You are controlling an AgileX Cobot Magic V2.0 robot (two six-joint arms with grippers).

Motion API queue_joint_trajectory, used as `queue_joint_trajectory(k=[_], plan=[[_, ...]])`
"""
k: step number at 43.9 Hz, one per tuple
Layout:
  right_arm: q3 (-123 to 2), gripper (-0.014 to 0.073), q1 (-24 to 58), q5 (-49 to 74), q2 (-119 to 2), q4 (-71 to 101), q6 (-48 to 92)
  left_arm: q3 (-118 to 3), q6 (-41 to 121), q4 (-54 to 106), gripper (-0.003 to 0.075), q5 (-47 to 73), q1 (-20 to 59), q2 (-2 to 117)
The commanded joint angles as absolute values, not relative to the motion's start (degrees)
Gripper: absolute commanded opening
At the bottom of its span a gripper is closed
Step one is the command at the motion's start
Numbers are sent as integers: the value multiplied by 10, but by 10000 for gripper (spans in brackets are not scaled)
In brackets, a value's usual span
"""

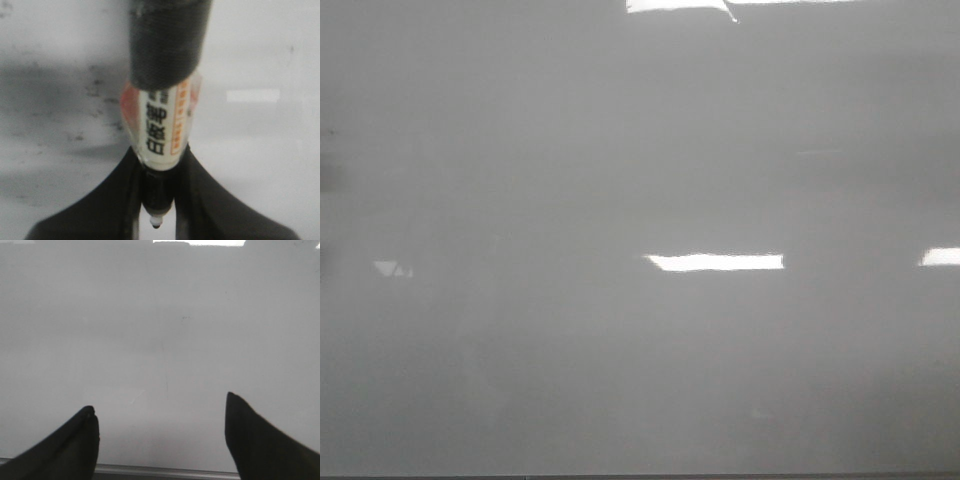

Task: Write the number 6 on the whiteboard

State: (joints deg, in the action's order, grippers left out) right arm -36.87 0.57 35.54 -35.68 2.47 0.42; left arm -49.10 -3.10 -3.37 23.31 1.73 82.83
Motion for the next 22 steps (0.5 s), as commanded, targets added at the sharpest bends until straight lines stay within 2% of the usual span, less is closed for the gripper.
queue_joint_trajectory(k=[1, 14, 22], plan=[[-401, 549, 5, 340, -360, 32, 9, -527, -15, -33, 0, 281, 22, 783], [-482, 549, 6, 459, -428, 39, 9, -603, 152, 0, -20, 476, 104, 741], [-524, 542, 25, 503, -491, 74, 69, -648, 347, 111, -20, 577, 171, 741]])
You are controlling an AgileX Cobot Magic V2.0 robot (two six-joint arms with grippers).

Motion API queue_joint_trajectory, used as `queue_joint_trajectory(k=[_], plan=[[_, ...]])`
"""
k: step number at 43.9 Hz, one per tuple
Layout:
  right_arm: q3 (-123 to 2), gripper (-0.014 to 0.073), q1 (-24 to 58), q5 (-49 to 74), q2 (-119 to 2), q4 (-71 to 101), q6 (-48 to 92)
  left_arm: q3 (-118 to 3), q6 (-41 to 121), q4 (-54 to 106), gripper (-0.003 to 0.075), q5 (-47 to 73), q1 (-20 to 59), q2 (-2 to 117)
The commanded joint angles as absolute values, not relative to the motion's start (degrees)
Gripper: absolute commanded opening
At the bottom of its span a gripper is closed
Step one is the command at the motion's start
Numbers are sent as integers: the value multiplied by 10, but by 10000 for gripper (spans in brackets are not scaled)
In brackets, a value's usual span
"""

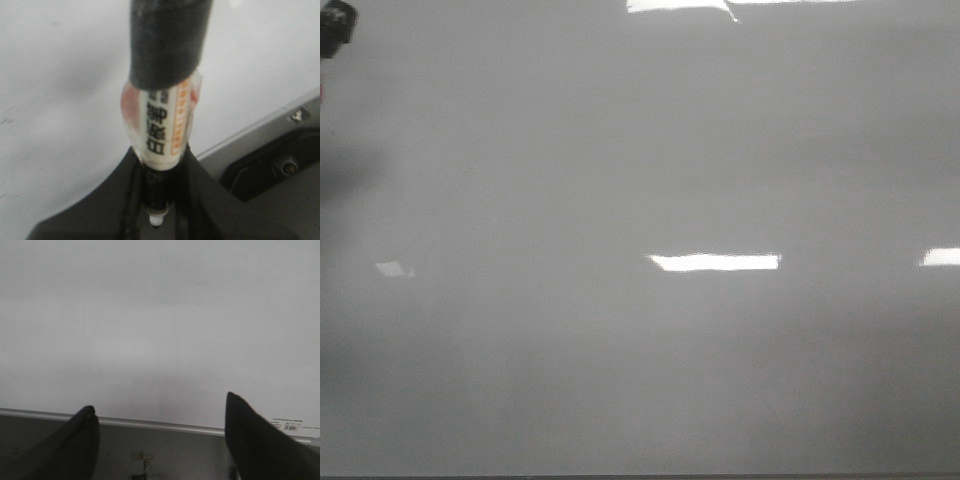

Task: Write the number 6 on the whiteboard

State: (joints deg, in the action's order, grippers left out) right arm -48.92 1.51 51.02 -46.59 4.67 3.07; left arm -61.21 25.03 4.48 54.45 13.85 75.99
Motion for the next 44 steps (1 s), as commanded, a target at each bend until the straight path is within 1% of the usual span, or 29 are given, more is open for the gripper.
queue_joint_trajectory(k=[1, 4, 9, 20, 27, 31, 36, 44], plan=[[-529, 537, 29, 507, -496, 83, 80, -651, 361, 127, -20, 588, 180, 743], [-540, 515, 45, 516, -522, 108, 118, -661, 420, 168, -20, 609, 209, 746], [-561, 484, 83, 539, -559, 134, 192, -664, 442, 186, -20, 614, 268, 746], [-592, 485, 216, 571, -621, 159, 330, -666, 449, 162, -20, 605, 382, 773], [-604, 485, 296, 571, -645, 169, 386, -675, 449, 145, -20, 590, 435, 798], [-608, 485, 331, 561, -656, 204, 430, -683, 450, 142, -20, 577, 458, 807], [-611, 485, 353, 541, -663, 257, 481, -687, 450, 135, -20, 572, 482, 815], [-611, 485, 355, 521, -676, 317, 525, -692, 450, 134, -20, 558, 501, 815]])
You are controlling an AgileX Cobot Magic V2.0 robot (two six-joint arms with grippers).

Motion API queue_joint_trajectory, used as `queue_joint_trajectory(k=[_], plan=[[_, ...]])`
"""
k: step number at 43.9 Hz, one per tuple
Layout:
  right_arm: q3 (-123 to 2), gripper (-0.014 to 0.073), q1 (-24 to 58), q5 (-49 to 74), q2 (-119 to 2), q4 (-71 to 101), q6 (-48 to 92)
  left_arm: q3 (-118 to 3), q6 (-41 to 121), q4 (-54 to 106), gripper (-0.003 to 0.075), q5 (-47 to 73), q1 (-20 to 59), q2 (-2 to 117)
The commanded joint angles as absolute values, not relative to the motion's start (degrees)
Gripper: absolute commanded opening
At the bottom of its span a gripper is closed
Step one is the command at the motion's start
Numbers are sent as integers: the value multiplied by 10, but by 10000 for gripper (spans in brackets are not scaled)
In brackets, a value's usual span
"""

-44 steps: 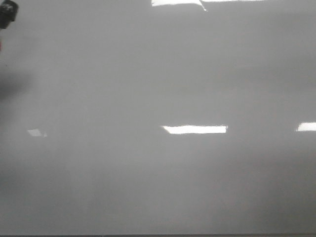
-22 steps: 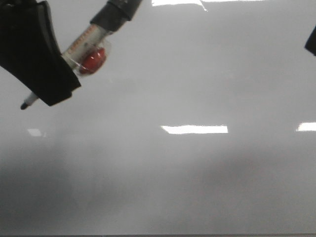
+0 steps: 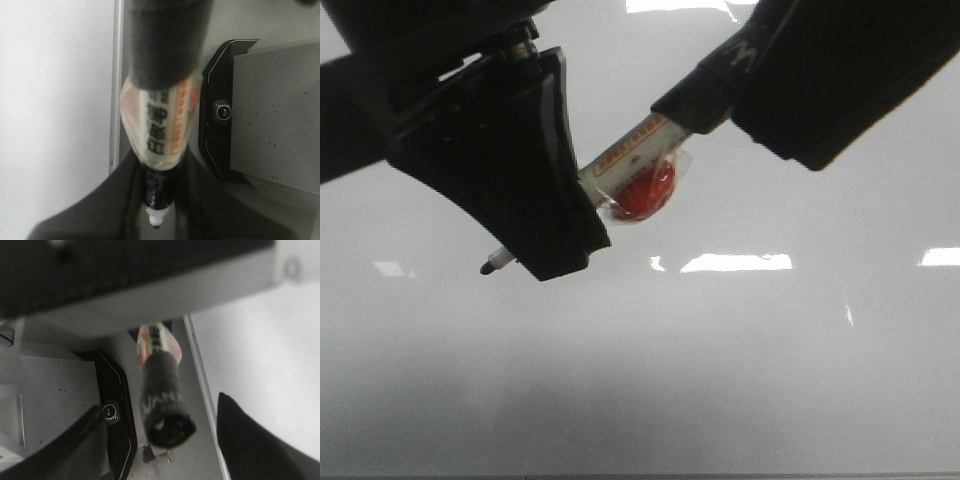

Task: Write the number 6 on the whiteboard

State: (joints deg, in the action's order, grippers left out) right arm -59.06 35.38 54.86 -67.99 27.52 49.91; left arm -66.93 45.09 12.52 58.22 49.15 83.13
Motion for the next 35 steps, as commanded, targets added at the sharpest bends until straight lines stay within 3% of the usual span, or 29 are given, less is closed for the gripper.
queue_joint_trajectory(k=[1, 14, 31, 35], plan=[[-611, 485, 355, 521, -678, 318, 526, -692, 450, 135, -20, 558, 503, 815], [-611, 461, 355, 525, -685, 367, 555, -693, 450, 136, -20, 553, 503, 815], [-611, 45, 355, 533, -686, 366, 559, -693, 448, 136, -18, 552, 503, 815], [-611, -26, 355, 535, -686, 366, 559, -693, 447, 137, 34, 553, 500, 815]])
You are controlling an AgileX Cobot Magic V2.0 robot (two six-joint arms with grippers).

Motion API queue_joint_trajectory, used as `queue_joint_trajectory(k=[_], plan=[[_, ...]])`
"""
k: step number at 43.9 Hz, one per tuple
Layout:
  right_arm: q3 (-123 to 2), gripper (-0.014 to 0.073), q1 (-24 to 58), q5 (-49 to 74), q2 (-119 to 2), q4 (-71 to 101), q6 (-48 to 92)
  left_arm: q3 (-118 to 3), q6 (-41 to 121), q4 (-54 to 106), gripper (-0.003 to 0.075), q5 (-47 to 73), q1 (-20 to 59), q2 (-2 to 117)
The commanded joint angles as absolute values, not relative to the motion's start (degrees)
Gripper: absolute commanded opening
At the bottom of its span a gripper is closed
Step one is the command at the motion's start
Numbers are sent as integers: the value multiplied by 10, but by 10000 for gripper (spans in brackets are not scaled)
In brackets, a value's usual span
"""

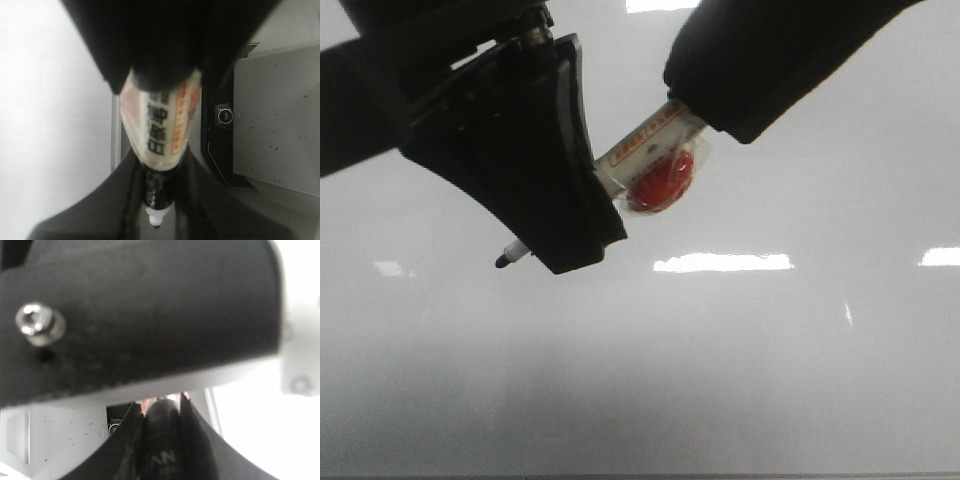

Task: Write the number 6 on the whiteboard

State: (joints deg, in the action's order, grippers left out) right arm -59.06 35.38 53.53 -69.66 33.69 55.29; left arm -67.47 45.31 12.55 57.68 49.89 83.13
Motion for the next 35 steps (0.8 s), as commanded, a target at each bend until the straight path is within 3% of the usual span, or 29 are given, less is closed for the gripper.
queue_joint_trajectory(k=[1, 9, 13, 21, 28, 35], plan=[[-611, -39, 355, 535, -686, 366, 559, -693, 447, 137, 58, 553, 499, 815], [-611, -66, 349, 535, -683, 356, 537, -693, 414, 116, 345, 553, 499, 800], [-611, -66, 334, 536, -672, 317, 497, -693, 361, 62, 419, 553, 496, 777], [-611, -66, 273, 554, -629, 218, 373, -673, 318, 70, 428, 563, 412, 715], [-606, -66, 153, 558, -574, 200, 245, -627, 313, 135, 428, 556, 274, 637], [-508, -66, 90, 413, -505, 308, 236, -584, 308, 167, 426, 521, 175, 566]])
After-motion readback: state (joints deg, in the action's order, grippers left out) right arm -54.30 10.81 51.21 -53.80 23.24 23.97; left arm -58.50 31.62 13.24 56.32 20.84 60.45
